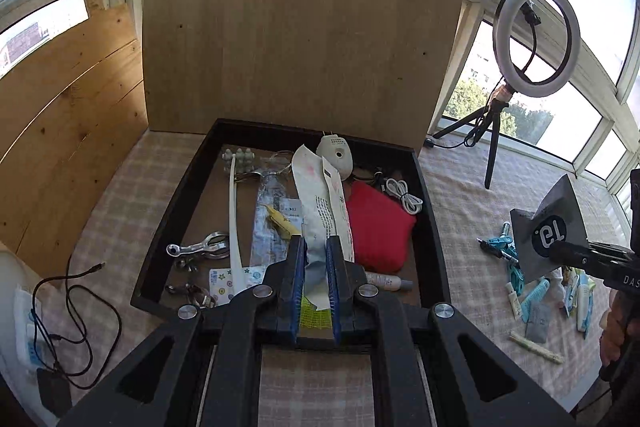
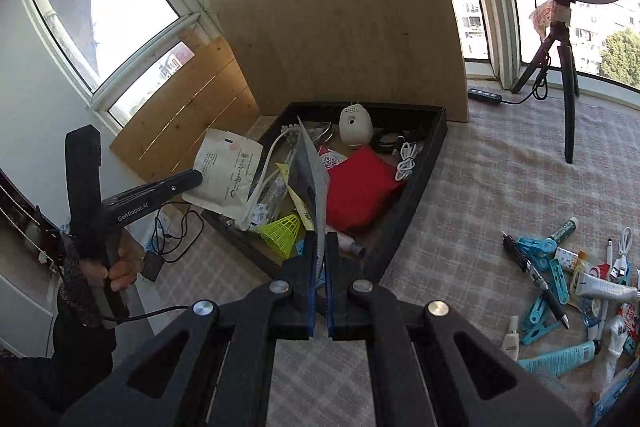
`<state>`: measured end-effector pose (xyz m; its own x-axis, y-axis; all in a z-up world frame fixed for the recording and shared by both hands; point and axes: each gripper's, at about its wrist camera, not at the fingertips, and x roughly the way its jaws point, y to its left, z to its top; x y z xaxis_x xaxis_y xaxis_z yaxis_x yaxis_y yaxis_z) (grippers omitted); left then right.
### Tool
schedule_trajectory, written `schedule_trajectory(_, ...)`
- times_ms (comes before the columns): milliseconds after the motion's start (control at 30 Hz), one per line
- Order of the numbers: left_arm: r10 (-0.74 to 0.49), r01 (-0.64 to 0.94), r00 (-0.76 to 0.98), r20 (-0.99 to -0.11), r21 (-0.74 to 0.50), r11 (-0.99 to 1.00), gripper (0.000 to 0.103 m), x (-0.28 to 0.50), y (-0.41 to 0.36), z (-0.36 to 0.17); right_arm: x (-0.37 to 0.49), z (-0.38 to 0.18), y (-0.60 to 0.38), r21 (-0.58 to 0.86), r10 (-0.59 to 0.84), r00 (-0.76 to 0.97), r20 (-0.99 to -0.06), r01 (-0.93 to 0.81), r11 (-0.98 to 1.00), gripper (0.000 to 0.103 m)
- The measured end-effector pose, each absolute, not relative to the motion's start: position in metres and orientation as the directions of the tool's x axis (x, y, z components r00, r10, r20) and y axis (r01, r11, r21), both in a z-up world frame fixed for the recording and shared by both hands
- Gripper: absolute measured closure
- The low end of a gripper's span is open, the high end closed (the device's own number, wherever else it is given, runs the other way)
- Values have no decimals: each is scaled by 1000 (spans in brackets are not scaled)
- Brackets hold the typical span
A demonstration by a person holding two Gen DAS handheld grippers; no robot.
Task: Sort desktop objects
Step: 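Carry the white packet and grey pouch into the tray and open both tools, then move both tools back over the pile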
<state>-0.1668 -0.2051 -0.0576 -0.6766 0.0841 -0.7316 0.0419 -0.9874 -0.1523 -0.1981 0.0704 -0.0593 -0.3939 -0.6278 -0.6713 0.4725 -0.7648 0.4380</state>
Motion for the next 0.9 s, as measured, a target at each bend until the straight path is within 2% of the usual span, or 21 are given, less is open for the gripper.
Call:
schedule_trajectory(533, 93, 15, -701, -707, -145, -989, 92, -226, -210, -60, -233, -75, 7, 413, -617, -341, -709, 509, -755, 98)
schedule_trajectory(567, 88, 21, -706, -703, -144, -989, 87, -230, -210, -60, -235, -75, 5, 406, -612, -339, -715, 511, -758, 94)
schedule_trajectory(600, 75, 34, -696, -714, -137, -990, 73, -236, -211, -62, -237, -76, 2, 395, -597, -337, -728, 506, -767, 74)
schedule_trajectory(667, 45, 70, -689, -724, -128, -989, 61, -242, -214, -64, -239, -76, 2, 373, -571, -359, -738, 488, -789, 46)
schedule_trajectory(900, 40, 70, -682, -730, -120, -990, 61, -234, -219, -65, -235, -68, 16, 341, -558, -399, -727, 496, -798, 45)
